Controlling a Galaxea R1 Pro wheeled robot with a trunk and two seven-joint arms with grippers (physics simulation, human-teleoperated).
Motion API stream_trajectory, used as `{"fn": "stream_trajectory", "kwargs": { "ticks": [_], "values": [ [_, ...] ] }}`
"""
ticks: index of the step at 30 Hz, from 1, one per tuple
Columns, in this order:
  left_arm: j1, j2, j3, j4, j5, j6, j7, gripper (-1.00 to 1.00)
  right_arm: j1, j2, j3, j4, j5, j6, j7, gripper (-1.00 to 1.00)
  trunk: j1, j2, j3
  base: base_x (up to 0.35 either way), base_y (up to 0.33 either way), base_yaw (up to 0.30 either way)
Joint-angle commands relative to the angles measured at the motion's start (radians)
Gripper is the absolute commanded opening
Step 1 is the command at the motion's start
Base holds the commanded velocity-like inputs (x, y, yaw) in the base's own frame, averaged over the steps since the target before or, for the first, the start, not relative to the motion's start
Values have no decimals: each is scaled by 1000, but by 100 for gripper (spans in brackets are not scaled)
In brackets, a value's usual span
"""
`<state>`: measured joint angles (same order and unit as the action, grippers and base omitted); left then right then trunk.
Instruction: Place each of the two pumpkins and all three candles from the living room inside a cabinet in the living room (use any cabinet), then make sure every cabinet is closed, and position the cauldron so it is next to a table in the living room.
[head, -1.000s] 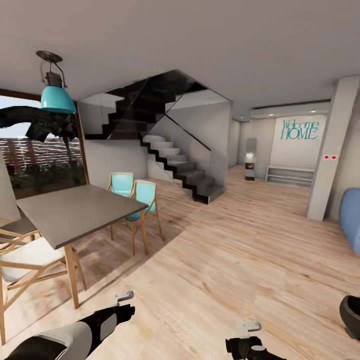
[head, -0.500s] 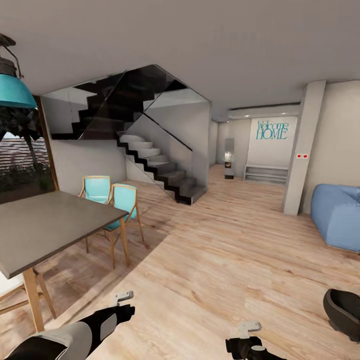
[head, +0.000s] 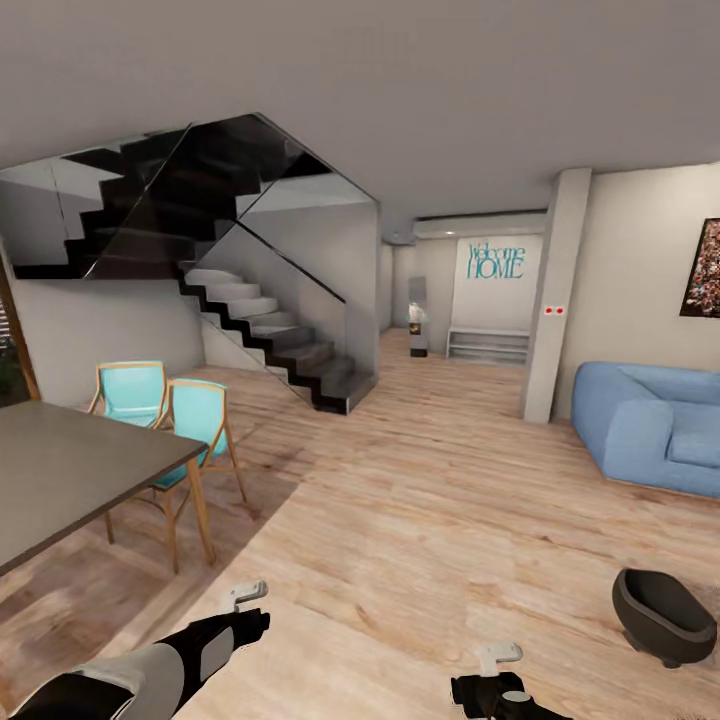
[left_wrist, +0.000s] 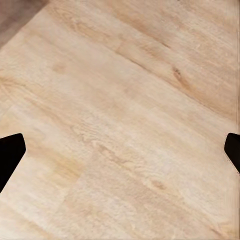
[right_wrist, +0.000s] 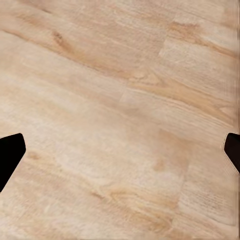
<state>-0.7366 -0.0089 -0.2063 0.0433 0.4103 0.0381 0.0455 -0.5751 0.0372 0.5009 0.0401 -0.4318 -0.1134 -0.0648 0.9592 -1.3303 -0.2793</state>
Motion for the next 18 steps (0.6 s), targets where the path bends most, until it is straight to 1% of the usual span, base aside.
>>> {"fn": "stream_trajectory", "kwargs": {
  "ticks": [1, 5, 9, 18],
  "values": [
    [-1, 0, -8, 1, 8, 2, 2, 100, -2, 1, 8, 4, -9, -6, 0, 100, 1, -1, -1, 332, 3, -268],
    [-1, 0, -8, 1, 8, 2, 2, 100, -2, 1, 8, 4, -8, -6, 0, 100, 1, -1, -1, 333, 47, -268],
    [-1, 0, -8, 1, 8, 2, 2, 100, -2, 1, 8, 4, -8, -6, -1, 100, 1, -1, -1, 333, 119, -268],
    [-1, 0, -8, 1, 8, 2, 2, 100, -2, 1, 8, 4, -9, -6, -1, 100, 1, -1, -1, 309, 197, -268]
  ]
}}
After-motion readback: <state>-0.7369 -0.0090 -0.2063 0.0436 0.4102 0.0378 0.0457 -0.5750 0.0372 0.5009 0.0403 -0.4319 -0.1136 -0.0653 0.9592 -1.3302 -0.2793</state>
